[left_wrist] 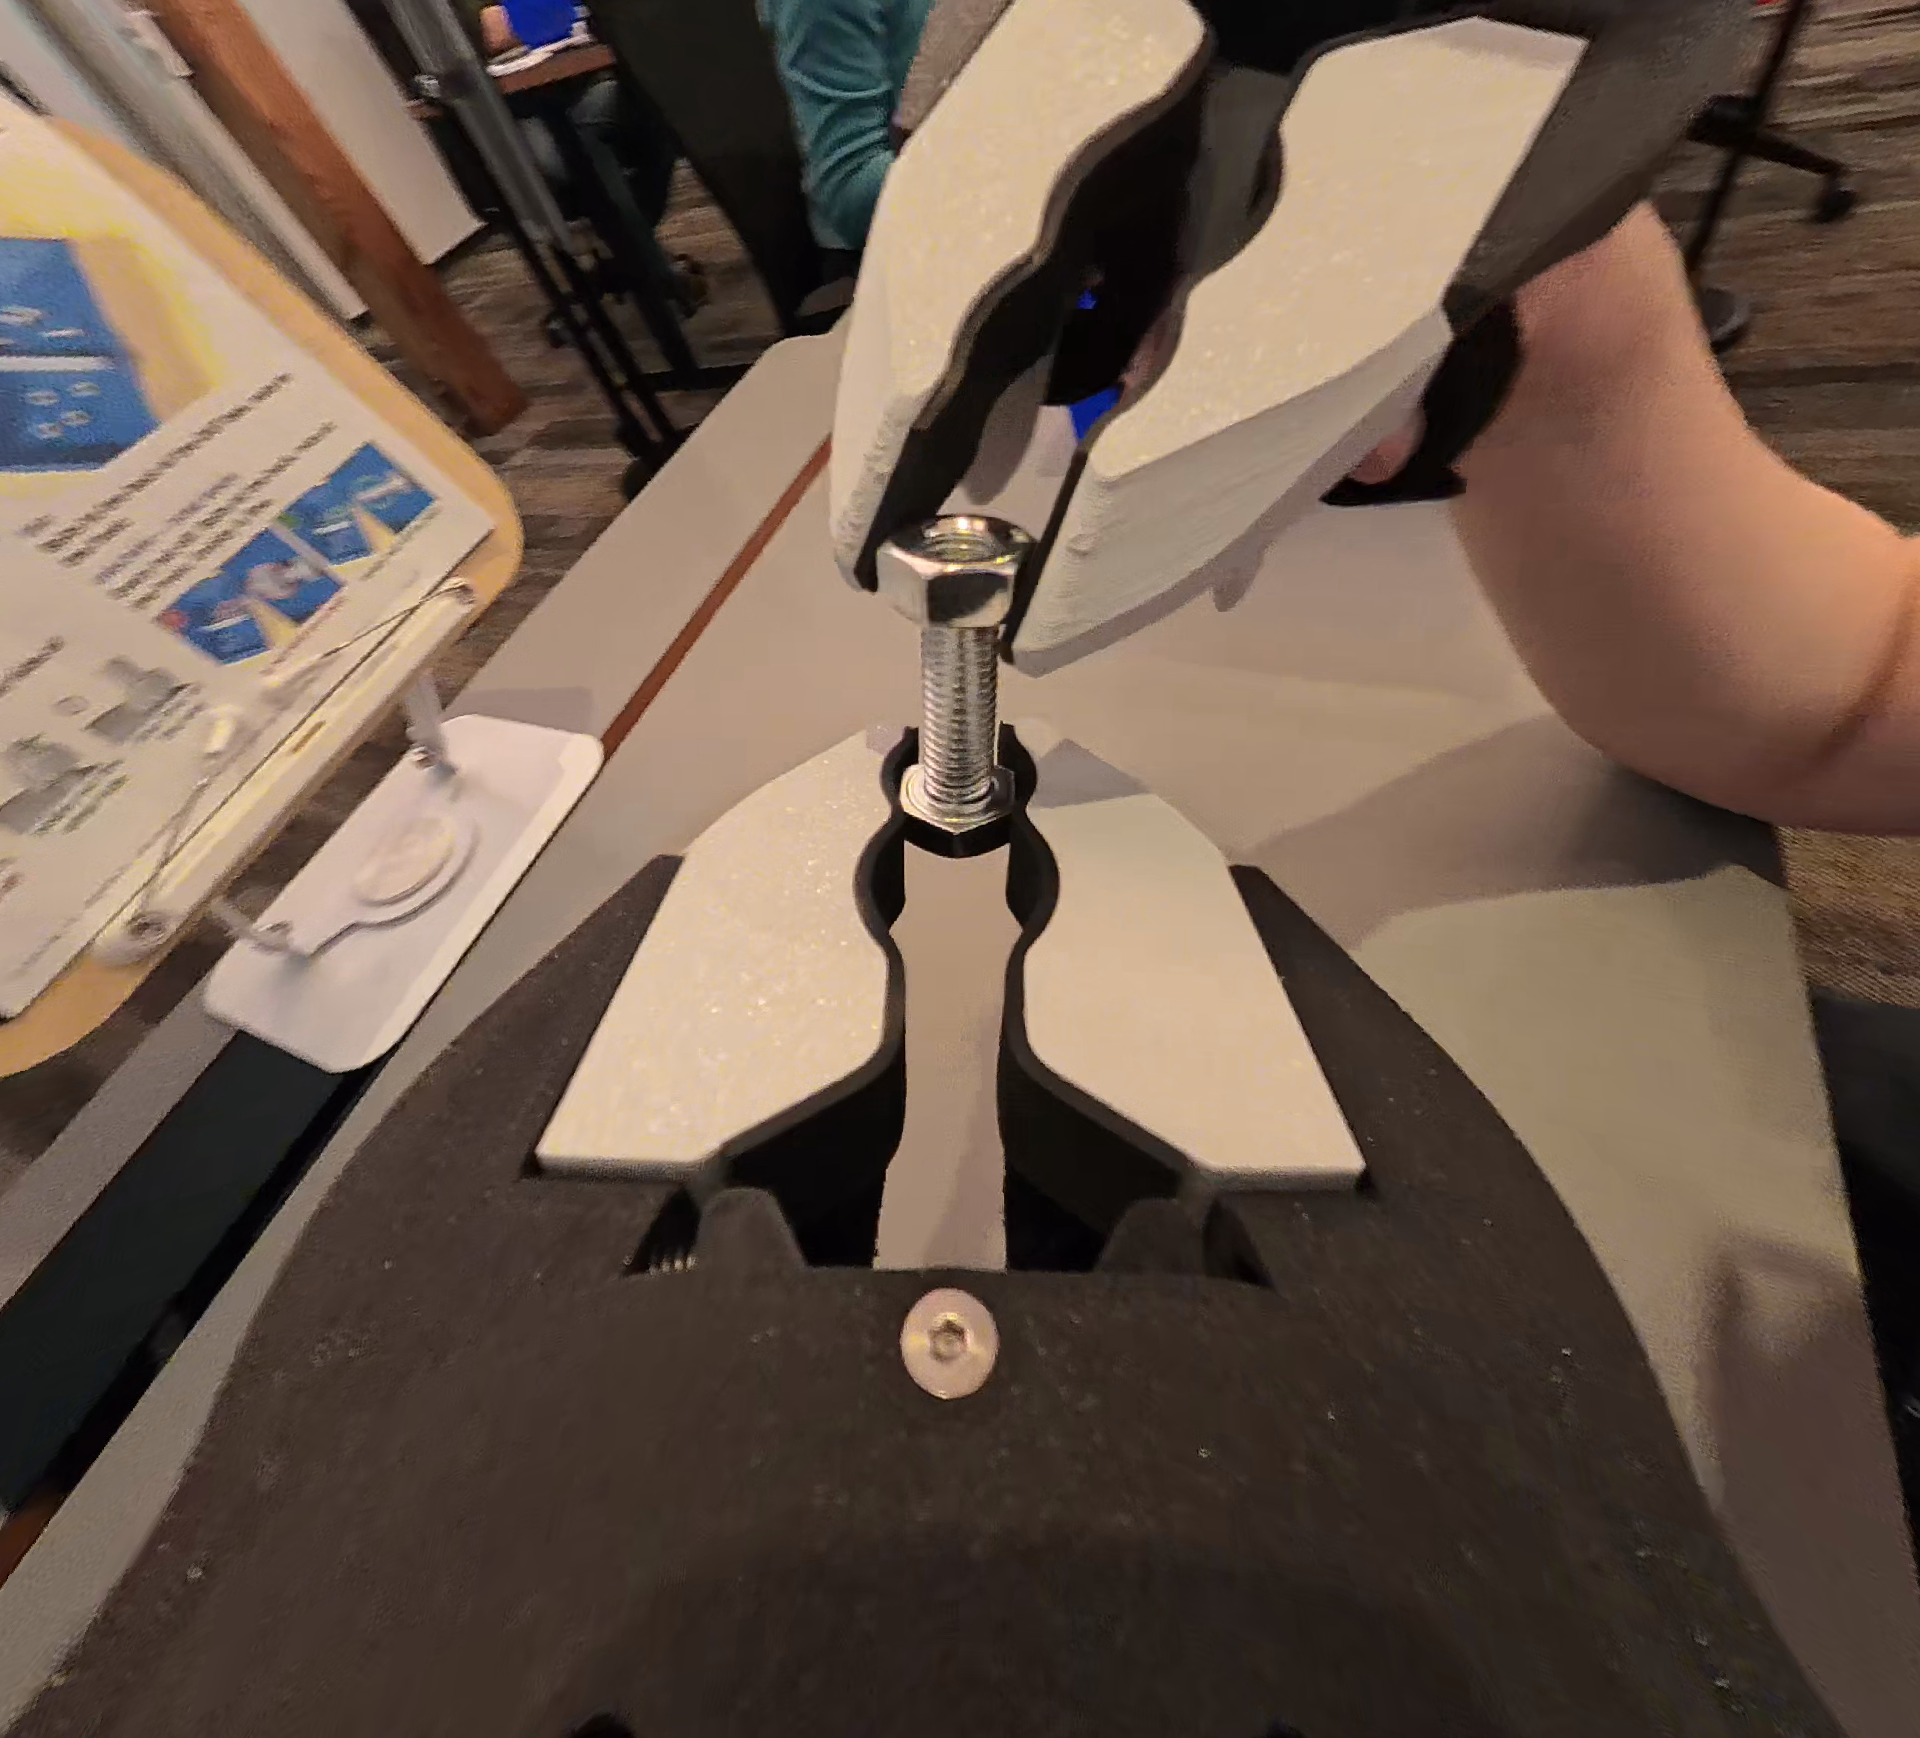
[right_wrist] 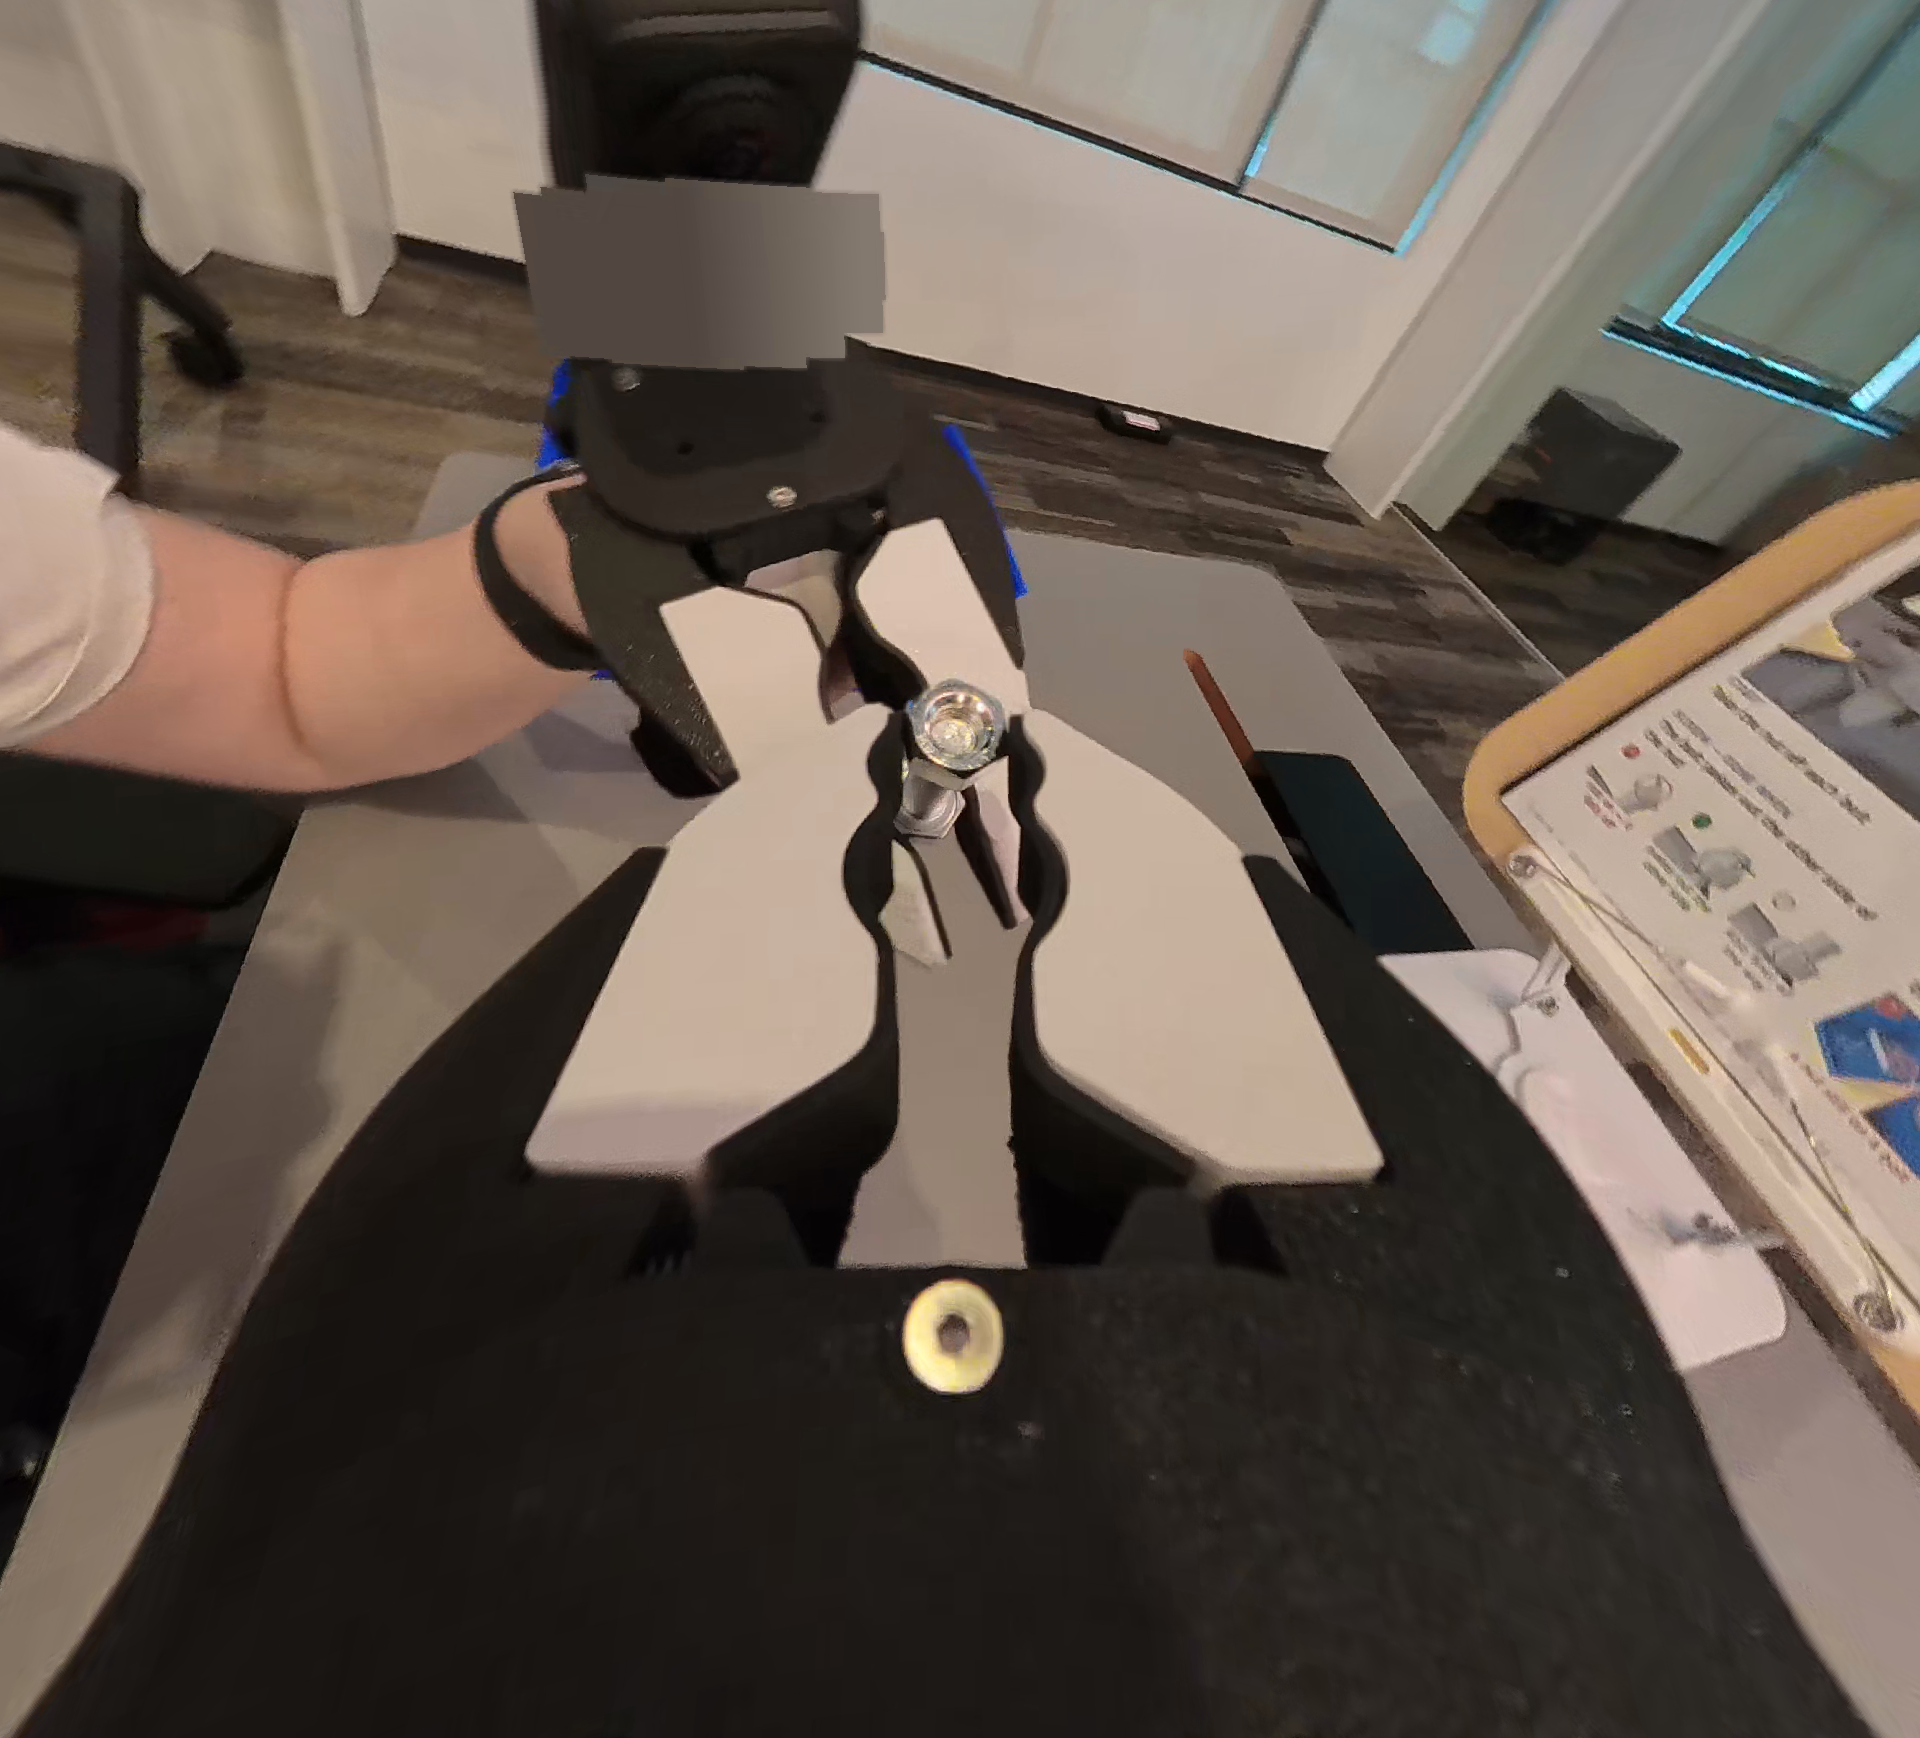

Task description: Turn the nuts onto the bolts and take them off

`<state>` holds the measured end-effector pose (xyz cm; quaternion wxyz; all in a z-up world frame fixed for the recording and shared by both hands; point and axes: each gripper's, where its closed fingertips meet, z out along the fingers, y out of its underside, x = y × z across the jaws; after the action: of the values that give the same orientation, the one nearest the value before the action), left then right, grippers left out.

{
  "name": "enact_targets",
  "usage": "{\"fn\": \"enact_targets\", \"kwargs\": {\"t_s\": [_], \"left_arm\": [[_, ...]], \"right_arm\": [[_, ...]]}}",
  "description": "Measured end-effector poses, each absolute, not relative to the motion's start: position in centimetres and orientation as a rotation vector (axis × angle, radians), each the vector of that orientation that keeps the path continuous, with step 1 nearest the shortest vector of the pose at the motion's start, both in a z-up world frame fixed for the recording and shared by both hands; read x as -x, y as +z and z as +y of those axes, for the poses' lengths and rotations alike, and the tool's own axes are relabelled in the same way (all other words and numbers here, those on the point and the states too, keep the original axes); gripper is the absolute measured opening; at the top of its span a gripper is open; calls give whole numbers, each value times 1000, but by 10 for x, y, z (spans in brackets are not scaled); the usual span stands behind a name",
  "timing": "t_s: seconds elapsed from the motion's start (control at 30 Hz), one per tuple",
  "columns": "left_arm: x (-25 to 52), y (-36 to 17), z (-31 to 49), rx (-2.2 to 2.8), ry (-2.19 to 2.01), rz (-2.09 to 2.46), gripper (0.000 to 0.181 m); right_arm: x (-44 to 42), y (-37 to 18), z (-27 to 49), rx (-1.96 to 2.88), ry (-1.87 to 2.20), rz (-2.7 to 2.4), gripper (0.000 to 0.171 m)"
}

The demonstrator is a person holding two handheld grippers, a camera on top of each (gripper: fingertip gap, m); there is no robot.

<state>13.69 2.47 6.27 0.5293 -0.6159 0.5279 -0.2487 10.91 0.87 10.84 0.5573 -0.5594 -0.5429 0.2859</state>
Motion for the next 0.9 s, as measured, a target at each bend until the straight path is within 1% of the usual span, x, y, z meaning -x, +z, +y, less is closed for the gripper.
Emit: {"fn": "enact_targets", "kwargs": {"t_s": [0.2, 0.27, 0.37, 0.5, 0.7, 0.9], "left_arm": [[-133, 62, 30, 1490, -571, 1238, 14], [-136, 62, 24, 1471, -599, 1270, 14], [-141, 62, 11, 1427, -641, 1337, 14], [-149, 62, -12, 1365, -752, 1431, 14], [-156, 58, -39, 1302, -869, 1549, 14], [-159, 55, -56, 1272, -974, 1615, 14]], "right_arm": [[-106, 108, 15, 1349, 600, -1236, 19], [-106, 110, 7, 1306, 632, -1279, 27], [-112, 114, -4, 1227, 701, -1335, 34], [-121, 116, -24, 1079, 763, -1451, 33], [-125, 103, -47, 963, 785, -1616, 31], [-124, 101, -61, 905, 854, -1676, 24]]}}
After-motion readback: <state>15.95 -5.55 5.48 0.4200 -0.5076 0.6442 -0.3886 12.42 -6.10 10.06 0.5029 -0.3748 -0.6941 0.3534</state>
